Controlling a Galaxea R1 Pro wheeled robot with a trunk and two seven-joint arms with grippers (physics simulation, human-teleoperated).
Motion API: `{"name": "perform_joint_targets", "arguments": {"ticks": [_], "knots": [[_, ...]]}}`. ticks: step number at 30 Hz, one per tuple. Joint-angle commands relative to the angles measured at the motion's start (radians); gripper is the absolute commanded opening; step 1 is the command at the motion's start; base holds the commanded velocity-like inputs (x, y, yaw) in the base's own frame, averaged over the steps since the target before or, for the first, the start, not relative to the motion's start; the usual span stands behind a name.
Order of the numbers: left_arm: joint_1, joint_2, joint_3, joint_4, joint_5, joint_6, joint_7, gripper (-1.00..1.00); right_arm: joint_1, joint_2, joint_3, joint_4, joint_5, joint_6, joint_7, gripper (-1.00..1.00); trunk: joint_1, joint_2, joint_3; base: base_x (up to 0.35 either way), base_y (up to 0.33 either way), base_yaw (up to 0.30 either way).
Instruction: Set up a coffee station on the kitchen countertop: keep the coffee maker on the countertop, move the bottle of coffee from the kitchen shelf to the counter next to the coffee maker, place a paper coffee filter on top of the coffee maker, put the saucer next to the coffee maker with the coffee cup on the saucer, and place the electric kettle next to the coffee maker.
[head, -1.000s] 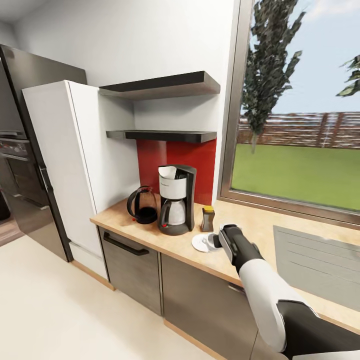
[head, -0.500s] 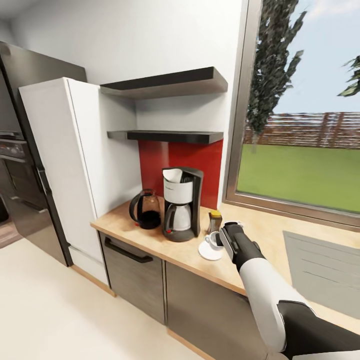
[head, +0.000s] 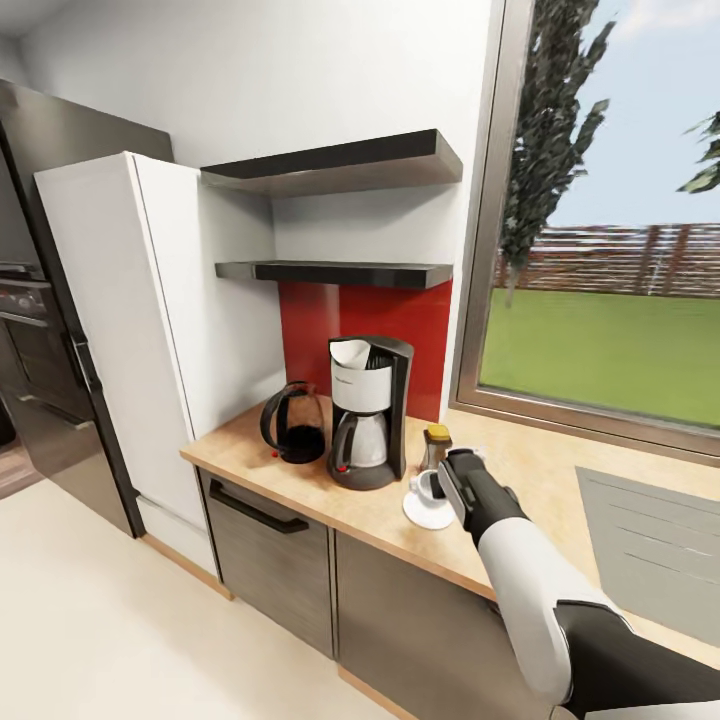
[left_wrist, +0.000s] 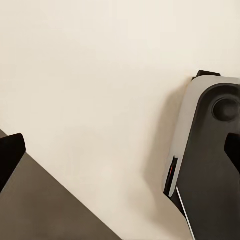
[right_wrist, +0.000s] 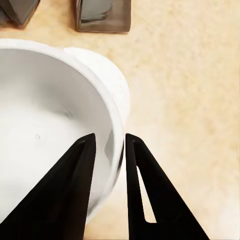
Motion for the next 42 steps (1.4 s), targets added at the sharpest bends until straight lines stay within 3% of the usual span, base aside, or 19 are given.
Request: {"name": "perform_joint_targets", "arguments": {"ticks": [1, 7, 9, 37, 42], "knots": [[0.000, 0.000, 0.008, -0.001, -0.011, -0.002, 0.003, 1.00, 0.000, 0.002, -0.007, 0.003, 0.010, 0.004, 0.005, -1.00, 0.000, -0.001, 0.000, 0.000, 0.000, 0.000], [0.000, 0.000, 0.008, -0.001, -0.011, -0.002, 0.003, 1.00, 0.000, -0.002, -0.008, 0.018, 0.010, 0.003, 0.005, -1.00, 0.000, -0.001, 0.000, 0.000, 0.000, 0.000], [0.000, 0.000, 0.007, -0.001, -0.011, -0.002, 0.003, 1.00, 0.000, -0.003, -0.010, 0.090, 0.010, 0.003, 0.004, -1.00, 0.000, -0.001, 0.000, 0.059, 0.000, 0.000], [0.000, 0.000, 0.008, -0.001, -0.011, -0.002, 0.003, 1.00, 0.000, -0.024, -0.009, 0.111, 0.010, 0.001, 0.004, -1.00, 0.000, -0.001, 0.000, 0.047, -0.010, 0.000], [0.000, 0.000, 0.008, -0.001, -0.010, -0.002, 0.003, 1.00, 0.000, -0.024, -0.009, 0.164, 0.010, 0.001, 0.004, -1.00, 0.000, -0.001, 0.000, 0.182, 0.025, 0.000]]}}
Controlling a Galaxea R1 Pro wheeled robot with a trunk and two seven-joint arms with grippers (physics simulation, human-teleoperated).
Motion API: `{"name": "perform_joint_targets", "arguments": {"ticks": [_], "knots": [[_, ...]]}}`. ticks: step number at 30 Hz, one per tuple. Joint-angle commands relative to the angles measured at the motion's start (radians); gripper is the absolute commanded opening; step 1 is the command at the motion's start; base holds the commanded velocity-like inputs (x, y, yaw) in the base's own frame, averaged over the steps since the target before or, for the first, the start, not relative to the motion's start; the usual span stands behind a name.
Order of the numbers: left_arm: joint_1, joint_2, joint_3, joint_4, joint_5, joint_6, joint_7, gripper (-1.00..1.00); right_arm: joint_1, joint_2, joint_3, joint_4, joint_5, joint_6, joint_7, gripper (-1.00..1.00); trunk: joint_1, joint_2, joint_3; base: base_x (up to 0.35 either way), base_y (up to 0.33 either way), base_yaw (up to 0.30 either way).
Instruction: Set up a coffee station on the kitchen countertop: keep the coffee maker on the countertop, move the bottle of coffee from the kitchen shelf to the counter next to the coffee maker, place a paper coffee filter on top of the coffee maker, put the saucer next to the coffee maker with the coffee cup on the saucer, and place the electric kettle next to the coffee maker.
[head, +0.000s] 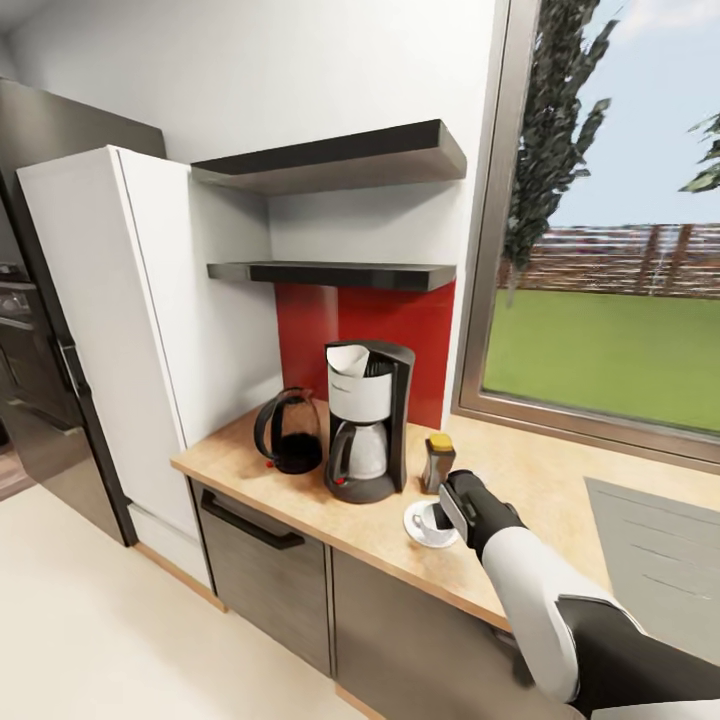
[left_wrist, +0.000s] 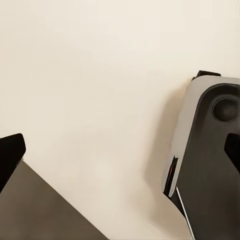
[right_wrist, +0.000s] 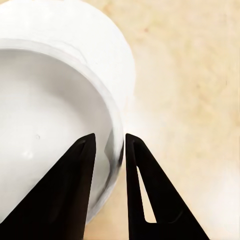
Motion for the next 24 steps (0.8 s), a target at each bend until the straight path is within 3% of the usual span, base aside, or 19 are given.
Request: {"name": "perform_joint_targets", "arguments": {"ticks": [1, 10, 17, 24], "knots": [[0.000, -0.001, 0.007, -0.001, -0.011, -0.002, 0.003, 1.00, 0.000, 0.001, -0.008, 0.004, 0.011, 0.004, 0.004, -1.00, 0.001, -0.001, 0.000, 0.093, 0.014, 0.000], [0.000, -0.002, 0.007, -0.001, -0.011, -0.002, 0.003, 1.00, 0.000, 0.001, -0.008, 0.010, 0.011, 0.004, 0.004, -1.00, 0.001, -0.001, 0.000, 0.022, 0.003, 0.000], [0.000, -0.002, 0.007, -0.001, -0.011, -0.002, 0.003, 1.00, 0.000, 0.001, -0.008, 0.012, 0.011, 0.004, 0.004, -1.00, 0.001, -0.001, 0.000, 0.210, 0.000, 0.000], [0.000, -0.002, 0.007, -0.001, -0.011, -0.002, 0.003, 1.00, 0.000, 0.001, -0.008, 0.012, 0.011, 0.004, 0.004, -1.00, 0.001, -0.001, 0.000, 0.037, 0.000, 0.000]]}}
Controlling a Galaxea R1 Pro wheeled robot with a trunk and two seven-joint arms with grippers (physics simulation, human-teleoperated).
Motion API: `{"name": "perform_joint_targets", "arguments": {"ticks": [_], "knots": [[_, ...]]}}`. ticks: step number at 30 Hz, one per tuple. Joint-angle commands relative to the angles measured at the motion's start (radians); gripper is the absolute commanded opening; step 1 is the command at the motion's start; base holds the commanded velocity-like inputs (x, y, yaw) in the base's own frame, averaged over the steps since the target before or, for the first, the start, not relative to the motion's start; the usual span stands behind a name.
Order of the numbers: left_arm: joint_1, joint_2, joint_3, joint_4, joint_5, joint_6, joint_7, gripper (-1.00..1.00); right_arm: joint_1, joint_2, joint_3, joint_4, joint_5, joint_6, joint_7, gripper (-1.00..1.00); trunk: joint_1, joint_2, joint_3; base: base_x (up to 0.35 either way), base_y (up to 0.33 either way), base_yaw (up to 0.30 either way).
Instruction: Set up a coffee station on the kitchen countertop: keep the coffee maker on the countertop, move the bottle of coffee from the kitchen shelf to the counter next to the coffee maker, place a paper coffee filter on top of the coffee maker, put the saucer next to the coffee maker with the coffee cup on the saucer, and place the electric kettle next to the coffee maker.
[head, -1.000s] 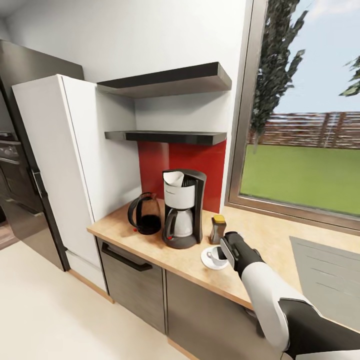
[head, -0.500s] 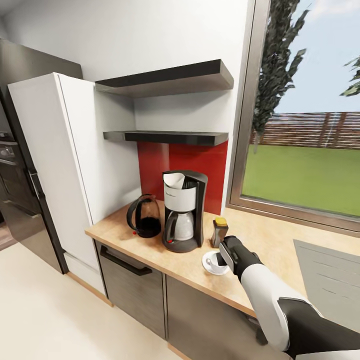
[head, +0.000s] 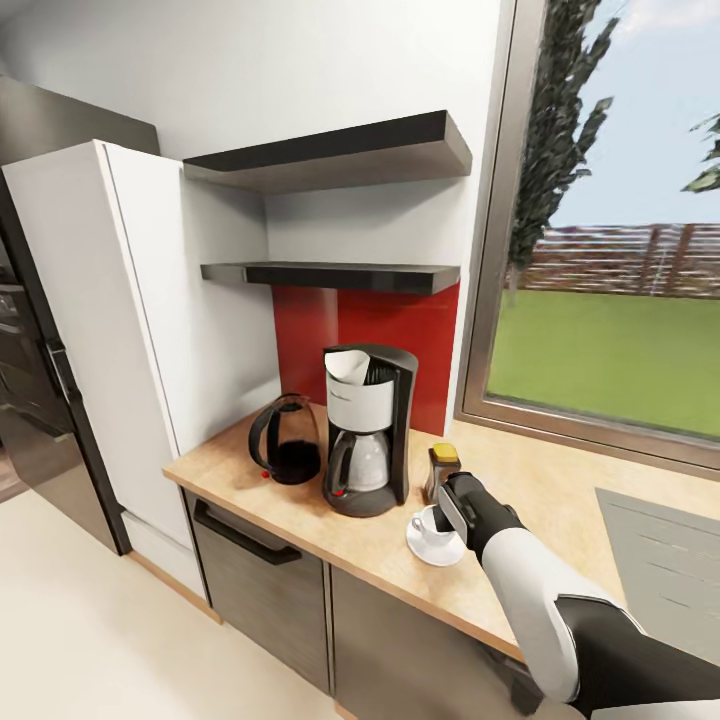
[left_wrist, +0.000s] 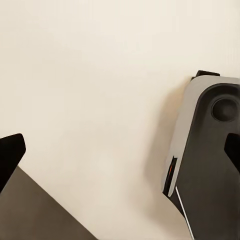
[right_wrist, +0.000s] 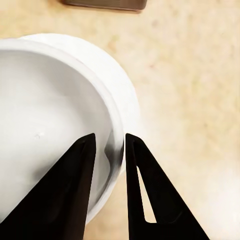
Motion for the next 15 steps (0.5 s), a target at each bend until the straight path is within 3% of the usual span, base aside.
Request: {"name": "perform_joint_targets", "arguments": {"ticks": [1, 15], "knots": [[0.000, 0.000, 0.007, -0.001, -0.011, -0.002, 0.003, 1.00, 0.000, 0.001, -0.008, -0.001, 0.009, 0.004, 0.004, -1.00, 0.000, -0.001, 0.000, 0.003, 0.000, 0.000], [0.000, 0.000, 0.007, -0.001, -0.009, -0.002, 0.003, 1.00, 0.000, 0.001, -0.008, 0.000, 0.009, 0.004, -0.024, -1.00, 0.000, -0.001, 0.000, 0.041, -0.013, 0.000]]}}
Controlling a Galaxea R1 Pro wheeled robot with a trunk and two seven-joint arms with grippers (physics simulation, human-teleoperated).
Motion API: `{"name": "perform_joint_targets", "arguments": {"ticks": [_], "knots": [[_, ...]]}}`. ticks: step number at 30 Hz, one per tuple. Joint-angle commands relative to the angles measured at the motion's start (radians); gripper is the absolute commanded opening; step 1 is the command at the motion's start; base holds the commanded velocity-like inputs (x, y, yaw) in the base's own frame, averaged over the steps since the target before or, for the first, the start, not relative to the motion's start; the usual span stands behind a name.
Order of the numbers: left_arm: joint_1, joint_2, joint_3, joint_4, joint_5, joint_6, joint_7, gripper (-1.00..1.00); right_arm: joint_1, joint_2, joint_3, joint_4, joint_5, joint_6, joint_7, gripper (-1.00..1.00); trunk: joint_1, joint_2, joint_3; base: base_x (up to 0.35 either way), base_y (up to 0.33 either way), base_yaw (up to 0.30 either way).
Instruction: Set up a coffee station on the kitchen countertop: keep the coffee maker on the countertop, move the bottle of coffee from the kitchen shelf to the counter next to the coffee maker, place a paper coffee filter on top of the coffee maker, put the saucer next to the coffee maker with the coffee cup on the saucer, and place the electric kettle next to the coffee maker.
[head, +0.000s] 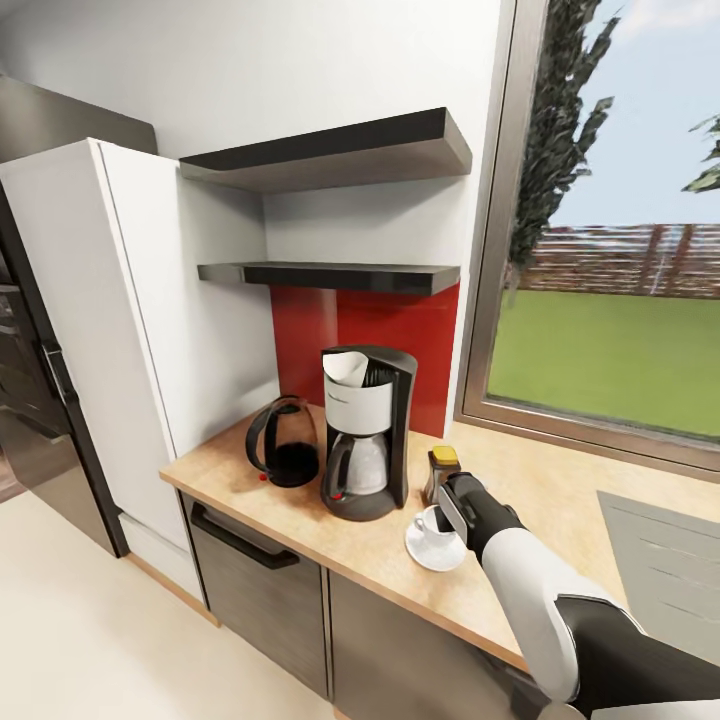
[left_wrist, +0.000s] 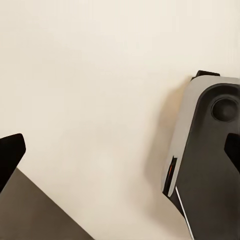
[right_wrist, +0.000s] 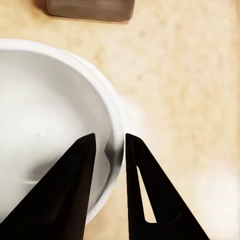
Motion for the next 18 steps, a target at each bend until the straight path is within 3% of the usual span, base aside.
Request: {"name": "perform_joint_targets", "arguments": {"ticks": [1, 4, 5, 18], "knots": [[0.000, 0.000, 0.007, -0.001, -0.011, -0.002, 0.003, 1.00, 0.000, 0.001, -0.008, 0.000, 0.009, 0.004, 0.003, -1.00, 0.000, -0.001, 0.000, 0.000, 0.000, 0.000], [0.000, 0.001, 0.007, -0.001, -0.011, -0.002, 0.002, 1.00, 0.000, 0.001, -0.008, 0.000, 0.010, 0.004, 0.002, -1.00, 0.000, -0.001, 0.000, 0.000, 0.000, 0.000], [0.000, 0.001, 0.007, -0.001, -0.011, -0.002, 0.002, 1.00, 0.000, 0.001, -0.008, 0.001, 0.010, 0.004, 0.002, 1.00, 0.000, -0.001, 0.000, 0.000, 0.000, 0.000], [0.000, 0.002, 0.006, -0.001, -0.011, -0.002, 0.003, 1.00, 0.000, 0.002, -0.007, 0.000, 0.009, 0.004, 0.002, 1.00, 0.000, -0.001, 0.000, 0.000, 0.000, 0.000]]}}
